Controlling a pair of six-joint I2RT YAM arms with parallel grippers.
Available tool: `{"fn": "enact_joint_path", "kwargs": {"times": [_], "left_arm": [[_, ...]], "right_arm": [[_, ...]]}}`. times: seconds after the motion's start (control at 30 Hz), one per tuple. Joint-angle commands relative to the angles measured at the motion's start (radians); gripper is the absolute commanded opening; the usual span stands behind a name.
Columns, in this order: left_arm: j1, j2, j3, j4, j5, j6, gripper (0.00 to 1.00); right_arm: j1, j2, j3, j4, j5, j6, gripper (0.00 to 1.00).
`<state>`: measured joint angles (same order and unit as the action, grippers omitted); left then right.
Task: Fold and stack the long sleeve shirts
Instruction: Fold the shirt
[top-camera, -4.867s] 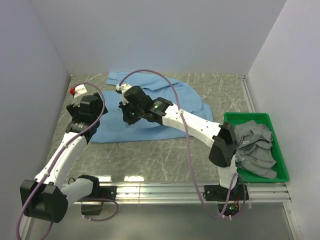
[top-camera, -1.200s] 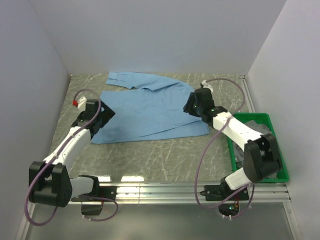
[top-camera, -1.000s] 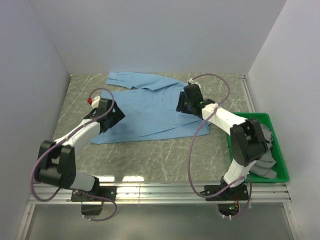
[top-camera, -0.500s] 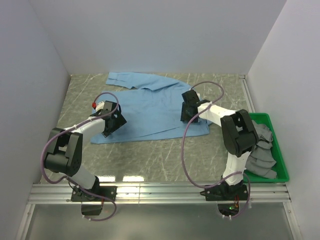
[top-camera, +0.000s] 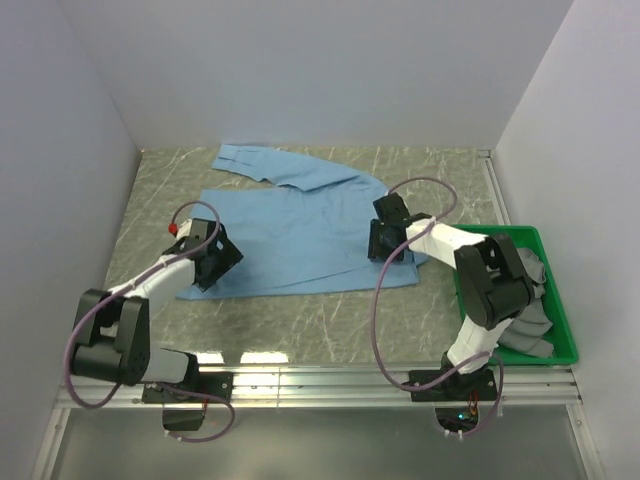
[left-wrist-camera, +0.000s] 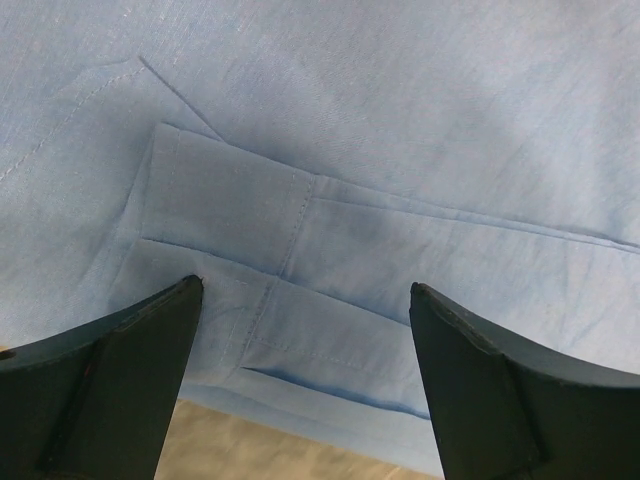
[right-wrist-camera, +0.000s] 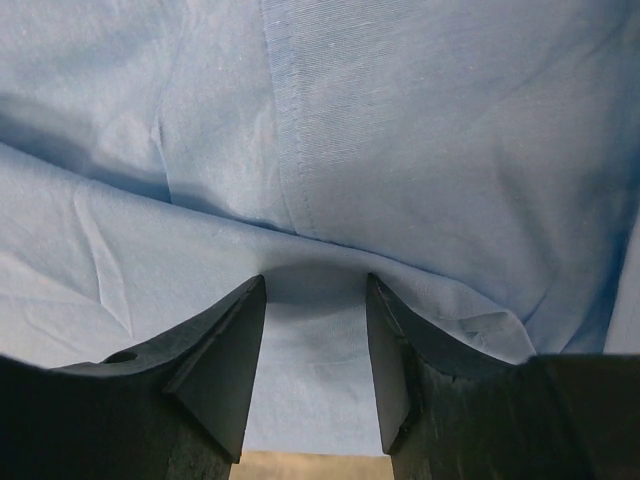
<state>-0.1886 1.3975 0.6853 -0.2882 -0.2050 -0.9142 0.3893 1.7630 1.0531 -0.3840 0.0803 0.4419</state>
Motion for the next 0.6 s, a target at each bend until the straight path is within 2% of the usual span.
{"fn": "enact_joint_path", "kwargs": {"times": [0.0,0.2,0.37,0.5,0.57], "left_arm": [[0.015,-0.073,-0.066,-0.186,0.044,-0.015,0.92],[0.017,-0.273,-0.092,-0.238,0.113,-0.026,0.92],[0.009,-0.354,0.003,-0.207,0.165,0.003,0.92],[-0.034,-0.321,0.077,-0.122,0.268,-0.006,0.93],[-0.08,-0.27,0.095,-0.009,0.364,-0.035,0.92]], "right_arm": [[0.026,-0.055,-0.099,-0.113,-0.053,-0.026,0.53],[0.043,-0.198,-0.154,-0.099,-0.135,-0.017,0.53],[0.043,-0.313,-0.11,-0.04,-0.243,0.003,0.53],[0.045,-0.361,-0.126,0.171,-0.424,0.078,0.52],[0.046,-0.329,-0.136,0.287,-0.514,0.134,0.5]]}}
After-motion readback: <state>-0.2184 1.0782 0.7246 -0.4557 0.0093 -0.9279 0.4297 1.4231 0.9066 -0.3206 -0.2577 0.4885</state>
